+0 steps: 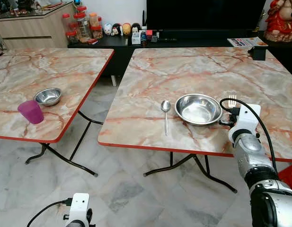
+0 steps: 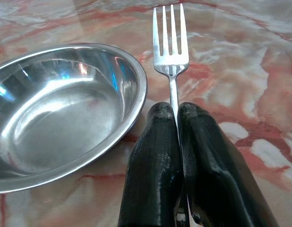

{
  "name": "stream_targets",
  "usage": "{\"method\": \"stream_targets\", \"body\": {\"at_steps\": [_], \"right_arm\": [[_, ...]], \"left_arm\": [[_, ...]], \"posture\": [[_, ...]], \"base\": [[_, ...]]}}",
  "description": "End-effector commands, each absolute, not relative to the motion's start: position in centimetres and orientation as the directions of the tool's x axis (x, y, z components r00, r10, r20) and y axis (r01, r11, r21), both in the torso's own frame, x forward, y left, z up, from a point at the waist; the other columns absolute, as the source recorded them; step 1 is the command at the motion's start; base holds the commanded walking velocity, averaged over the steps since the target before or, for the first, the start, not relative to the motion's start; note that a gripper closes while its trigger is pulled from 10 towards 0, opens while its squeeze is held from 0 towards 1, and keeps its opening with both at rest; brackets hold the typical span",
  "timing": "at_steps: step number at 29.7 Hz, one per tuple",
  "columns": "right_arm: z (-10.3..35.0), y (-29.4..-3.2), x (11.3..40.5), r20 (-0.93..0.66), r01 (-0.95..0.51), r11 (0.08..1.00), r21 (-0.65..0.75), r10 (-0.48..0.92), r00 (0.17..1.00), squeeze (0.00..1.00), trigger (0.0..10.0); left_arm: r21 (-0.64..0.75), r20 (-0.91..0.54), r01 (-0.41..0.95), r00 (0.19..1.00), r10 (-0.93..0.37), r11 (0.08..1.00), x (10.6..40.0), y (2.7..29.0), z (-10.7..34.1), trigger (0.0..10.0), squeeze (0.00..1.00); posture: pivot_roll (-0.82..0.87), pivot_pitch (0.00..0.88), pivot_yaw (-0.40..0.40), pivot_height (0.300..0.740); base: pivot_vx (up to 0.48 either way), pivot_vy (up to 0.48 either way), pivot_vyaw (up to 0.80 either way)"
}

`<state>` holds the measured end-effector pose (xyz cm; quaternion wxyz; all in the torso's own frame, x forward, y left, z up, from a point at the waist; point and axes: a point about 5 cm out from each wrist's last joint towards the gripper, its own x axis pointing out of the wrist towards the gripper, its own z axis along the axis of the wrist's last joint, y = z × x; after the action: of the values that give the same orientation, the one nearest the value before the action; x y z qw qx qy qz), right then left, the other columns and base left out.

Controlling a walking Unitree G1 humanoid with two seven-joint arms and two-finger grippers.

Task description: Setting the table

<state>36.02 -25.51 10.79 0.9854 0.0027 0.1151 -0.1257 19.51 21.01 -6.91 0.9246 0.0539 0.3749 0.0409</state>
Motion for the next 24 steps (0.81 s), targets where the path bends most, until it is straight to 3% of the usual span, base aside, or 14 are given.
{"method": "stream_targets", "body": {"at_steps": [1,11,19,24], "right_arm": [[11.43,-25.15,36.49,-0.209,0.238,0.971,-0.011,-0.235,0.949,0.0,10.0],[11.28,-25.33,36.41,-0.217,0.253,0.968,-0.008,-0.248,0.944,0.0,10.0],[11.27,-25.88,36.23,-0.215,0.299,0.954,0.001,-0.292,0.932,0.0,10.0],[11.66,-25.93,36.32,-0.183,0.301,0.953,0.019,-0.293,0.938,0.0,10.0]], "left_arm": [[0.146,-0.693,-0.042,0.709,0.132,0.988,19.32,21.39,-6.95,10.0,0.0],[0.125,-0.674,-0.048,0.728,0.12,0.991,19.46,21.38,-6.77,10.0,0.0],[0.129,-0.676,-0.052,0.726,0.126,0.99,19.4,21.46,-6.8,10.0,0.0],[0.128,-0.678,-0.051,0.725,0.125,0.99,19.35,21.47,-6.83,10.0,0.0]], "posture": [[-0.08,0.0,0.055,0.74],[-0.08,0.0,0.054,0.74],[-0.08,0.0,0.057,0.74],[-0.08,0.0,0.057,0.74]], "base": [[0.0,0.0,0.0],[0.0,0.0,0.0],[0.355,0.0,0.0],[0.375,0.0,-0.48]]}}
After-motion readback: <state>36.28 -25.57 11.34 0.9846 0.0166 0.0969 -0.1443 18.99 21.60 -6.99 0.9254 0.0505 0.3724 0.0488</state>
